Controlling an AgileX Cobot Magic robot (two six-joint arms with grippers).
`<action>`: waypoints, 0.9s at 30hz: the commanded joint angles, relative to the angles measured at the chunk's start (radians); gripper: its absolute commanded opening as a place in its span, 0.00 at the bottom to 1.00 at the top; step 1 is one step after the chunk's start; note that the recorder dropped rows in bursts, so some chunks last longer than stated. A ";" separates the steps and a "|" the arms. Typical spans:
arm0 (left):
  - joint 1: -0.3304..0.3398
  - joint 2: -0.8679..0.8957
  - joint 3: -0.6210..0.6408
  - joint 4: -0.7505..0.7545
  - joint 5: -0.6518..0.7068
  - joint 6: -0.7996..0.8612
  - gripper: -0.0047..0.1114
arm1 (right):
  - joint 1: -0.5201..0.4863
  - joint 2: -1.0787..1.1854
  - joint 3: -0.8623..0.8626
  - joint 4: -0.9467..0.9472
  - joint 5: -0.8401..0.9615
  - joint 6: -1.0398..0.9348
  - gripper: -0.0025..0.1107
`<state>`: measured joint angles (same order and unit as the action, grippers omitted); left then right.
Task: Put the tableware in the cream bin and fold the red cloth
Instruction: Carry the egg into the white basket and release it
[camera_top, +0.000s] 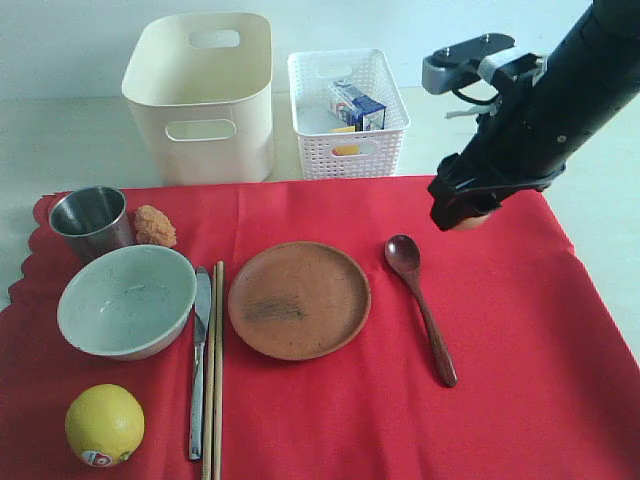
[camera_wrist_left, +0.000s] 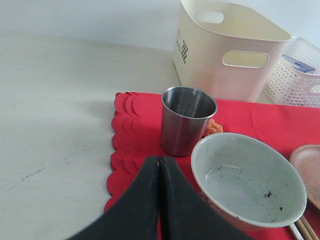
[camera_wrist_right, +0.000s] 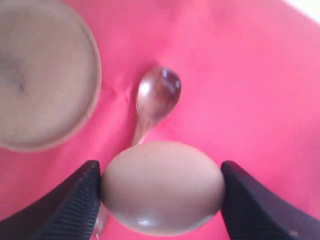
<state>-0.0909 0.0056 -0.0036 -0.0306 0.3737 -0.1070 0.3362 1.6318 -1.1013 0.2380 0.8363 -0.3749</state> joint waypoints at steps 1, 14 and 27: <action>0.001 -0.006 0.004 -0.007 -0.008 -0.002 0.04 | 0.002 -0.006 -0.070 0.055 -0.065 -0.025 0.02; 0.001 -0.006 0.004 -0.007 -0.008 -0.002 0.04 | 0.002 0.399 -0.600 0.042 -0.072 -0.044 0.02; 0.001 -0.006 0.004 -0.007 -0.008 -0.002 0.04 | 0.002 0.760 -0.965 0.099 -0.057 -0.129 0.02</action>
<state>-0.0909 0.0056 -0.0036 -0.0306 0.3737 -0.1070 0.3362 2.3748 -2.0510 0.3035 0.7729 -0.4596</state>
